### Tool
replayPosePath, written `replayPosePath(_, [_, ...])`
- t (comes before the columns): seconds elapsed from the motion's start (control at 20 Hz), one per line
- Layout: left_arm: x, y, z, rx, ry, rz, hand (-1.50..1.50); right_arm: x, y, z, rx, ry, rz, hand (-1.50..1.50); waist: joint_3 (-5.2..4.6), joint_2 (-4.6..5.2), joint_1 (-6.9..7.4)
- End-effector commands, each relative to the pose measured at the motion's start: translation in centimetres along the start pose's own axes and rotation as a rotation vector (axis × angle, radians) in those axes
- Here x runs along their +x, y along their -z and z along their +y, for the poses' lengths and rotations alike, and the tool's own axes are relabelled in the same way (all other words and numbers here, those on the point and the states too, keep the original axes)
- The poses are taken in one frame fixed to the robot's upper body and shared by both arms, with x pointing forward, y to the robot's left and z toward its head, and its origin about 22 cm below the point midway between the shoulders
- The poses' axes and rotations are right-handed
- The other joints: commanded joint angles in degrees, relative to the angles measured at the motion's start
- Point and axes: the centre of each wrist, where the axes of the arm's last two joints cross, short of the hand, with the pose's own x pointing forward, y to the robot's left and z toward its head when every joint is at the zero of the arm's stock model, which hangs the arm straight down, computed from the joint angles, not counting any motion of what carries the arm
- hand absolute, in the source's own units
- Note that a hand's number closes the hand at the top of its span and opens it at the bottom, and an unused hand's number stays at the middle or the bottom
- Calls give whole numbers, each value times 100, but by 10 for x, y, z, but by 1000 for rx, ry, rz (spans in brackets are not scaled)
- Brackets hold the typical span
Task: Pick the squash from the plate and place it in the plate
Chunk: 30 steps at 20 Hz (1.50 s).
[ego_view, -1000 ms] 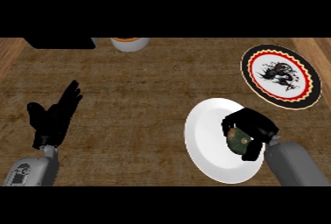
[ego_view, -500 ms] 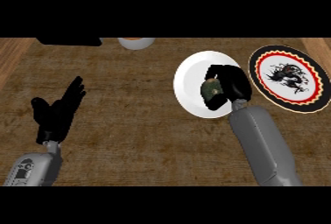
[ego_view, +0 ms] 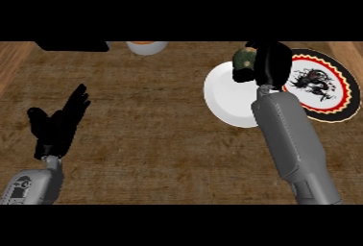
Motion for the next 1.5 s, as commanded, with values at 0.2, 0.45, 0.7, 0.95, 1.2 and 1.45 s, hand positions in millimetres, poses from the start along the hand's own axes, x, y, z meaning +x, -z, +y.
replayPosePath(0.2, [13,8,1,16,-10,7,0,-57,32,-16,-110,121,187,150,6,-14,-99])
replayPosePath(0.45, [-17,7,0,4,5,-4,0,-123,49,-25,-136,36,240,150,4,19,-79])
replayPosePath(0.7, [6,1,3,1,-8,6,0,-177,51,-39,-111,39,274,150,8,-5,-63])
replayPosePath(0.95, [4,-5,0,-29,4,-3,0,-214,52,-42,34,-59,343,150,18,71,126])
replayPosePath(1.2, [4,-2,-19,-21,-14,-17,0,-234,46,-43,152,136,421,-150,24,66,84])
replayPosePath(1.45, [-6,-4,-14,-16,-5,-22,0,-253,33,-41,139,138,280,-150,21,63,82])
